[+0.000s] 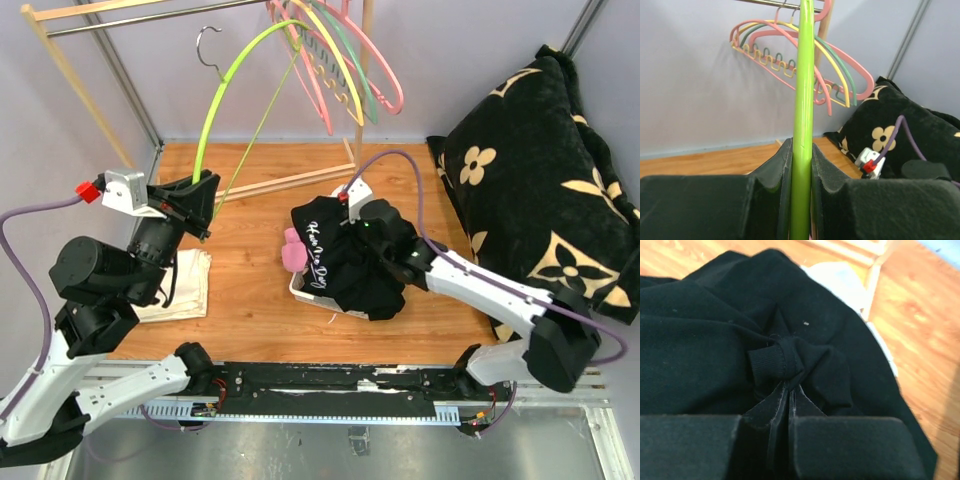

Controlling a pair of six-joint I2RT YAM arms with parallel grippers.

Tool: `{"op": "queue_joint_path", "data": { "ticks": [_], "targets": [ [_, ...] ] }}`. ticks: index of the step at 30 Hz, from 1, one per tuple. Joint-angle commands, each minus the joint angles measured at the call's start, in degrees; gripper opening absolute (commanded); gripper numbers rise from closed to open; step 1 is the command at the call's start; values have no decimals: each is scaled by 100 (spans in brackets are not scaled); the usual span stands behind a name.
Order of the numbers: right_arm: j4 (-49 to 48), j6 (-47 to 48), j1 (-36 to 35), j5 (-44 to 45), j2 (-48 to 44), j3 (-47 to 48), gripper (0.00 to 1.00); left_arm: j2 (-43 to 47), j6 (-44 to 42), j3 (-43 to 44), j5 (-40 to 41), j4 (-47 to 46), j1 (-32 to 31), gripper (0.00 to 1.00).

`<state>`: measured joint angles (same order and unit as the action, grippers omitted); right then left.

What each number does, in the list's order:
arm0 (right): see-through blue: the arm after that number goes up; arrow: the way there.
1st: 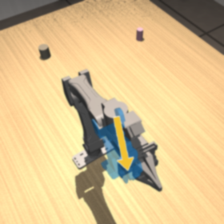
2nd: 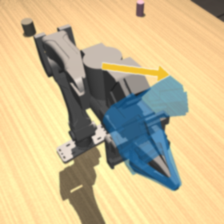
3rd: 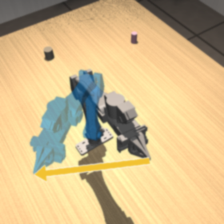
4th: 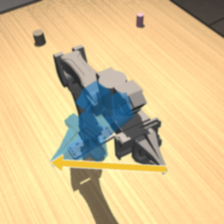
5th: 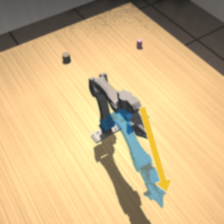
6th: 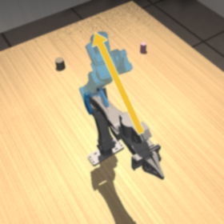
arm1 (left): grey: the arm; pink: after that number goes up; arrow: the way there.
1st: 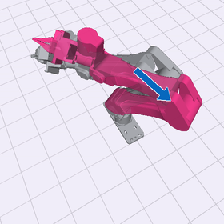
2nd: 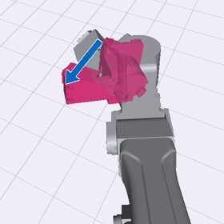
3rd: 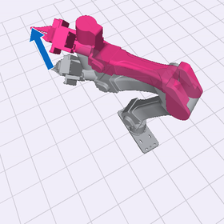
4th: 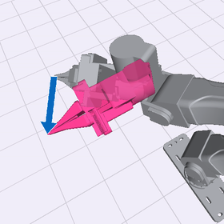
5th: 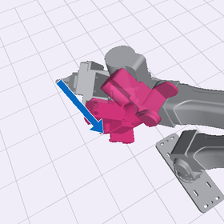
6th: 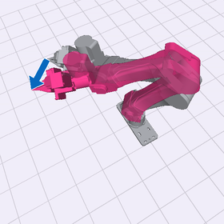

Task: Remove the t-shirt from the hanger
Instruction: Place the T-shirt in the bin.

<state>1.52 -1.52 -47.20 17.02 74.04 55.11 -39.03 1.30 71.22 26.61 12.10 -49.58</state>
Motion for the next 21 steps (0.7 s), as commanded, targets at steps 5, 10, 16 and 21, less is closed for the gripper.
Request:
{"op": "queue_joint_path", "data": {
  "ticks": [5,10,16,21],
  "targets": [
    [383,-413,114,-1034,1398,592,1,419,-26,-367,962,-566,10,1],
    [564,-498,109,-1066,1593,748,1,574,-47,-625,1349,-673,10,1],
    [509,-415,110,-720,1113,620,15,567,-66,-760,1488,-761,10,0],
    [567,-292,112,-720,627,592,40,500,-126,-794,1618,-920,10,1]
  ]
}}
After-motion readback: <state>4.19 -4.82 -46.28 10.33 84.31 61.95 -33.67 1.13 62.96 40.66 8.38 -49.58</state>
